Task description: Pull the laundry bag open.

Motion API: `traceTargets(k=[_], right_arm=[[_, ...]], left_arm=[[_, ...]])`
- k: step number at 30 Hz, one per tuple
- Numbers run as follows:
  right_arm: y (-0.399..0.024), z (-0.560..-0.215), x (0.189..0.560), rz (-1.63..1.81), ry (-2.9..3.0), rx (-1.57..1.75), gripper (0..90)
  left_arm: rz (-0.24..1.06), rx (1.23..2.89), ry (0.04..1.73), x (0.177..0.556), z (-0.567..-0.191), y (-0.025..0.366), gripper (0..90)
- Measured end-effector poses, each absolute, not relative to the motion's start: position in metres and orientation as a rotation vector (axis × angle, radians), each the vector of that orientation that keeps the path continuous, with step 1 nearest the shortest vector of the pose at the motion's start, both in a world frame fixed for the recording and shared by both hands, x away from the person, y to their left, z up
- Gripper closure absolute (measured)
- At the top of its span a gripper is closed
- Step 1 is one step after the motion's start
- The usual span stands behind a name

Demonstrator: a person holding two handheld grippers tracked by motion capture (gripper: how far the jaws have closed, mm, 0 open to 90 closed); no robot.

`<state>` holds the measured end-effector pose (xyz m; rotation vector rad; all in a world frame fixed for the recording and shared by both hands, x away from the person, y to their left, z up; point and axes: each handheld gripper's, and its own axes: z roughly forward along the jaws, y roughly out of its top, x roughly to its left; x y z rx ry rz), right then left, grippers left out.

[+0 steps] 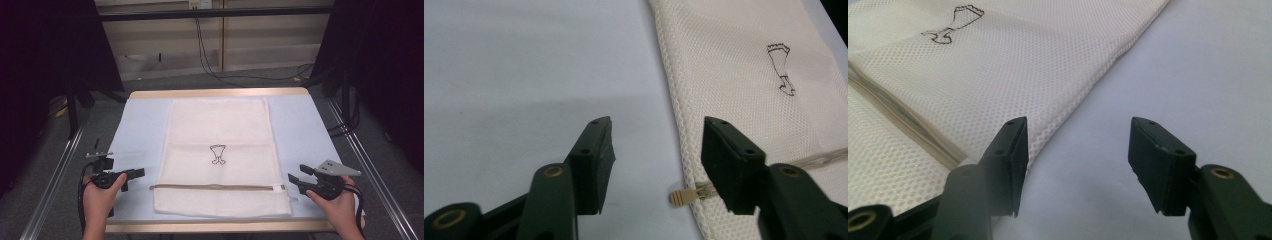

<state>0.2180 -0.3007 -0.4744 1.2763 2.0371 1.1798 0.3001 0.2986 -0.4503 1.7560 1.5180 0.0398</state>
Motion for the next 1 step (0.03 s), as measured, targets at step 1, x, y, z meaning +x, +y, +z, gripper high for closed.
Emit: traceTargets(k=[1], right_arm=[[-0.3015,-0.4746,0.2189,1.176,2.032,1.284,35.7]], left_arm=[[0.040,1.756,1.518,0.3001,-0.4503,0.2986,40.8]])
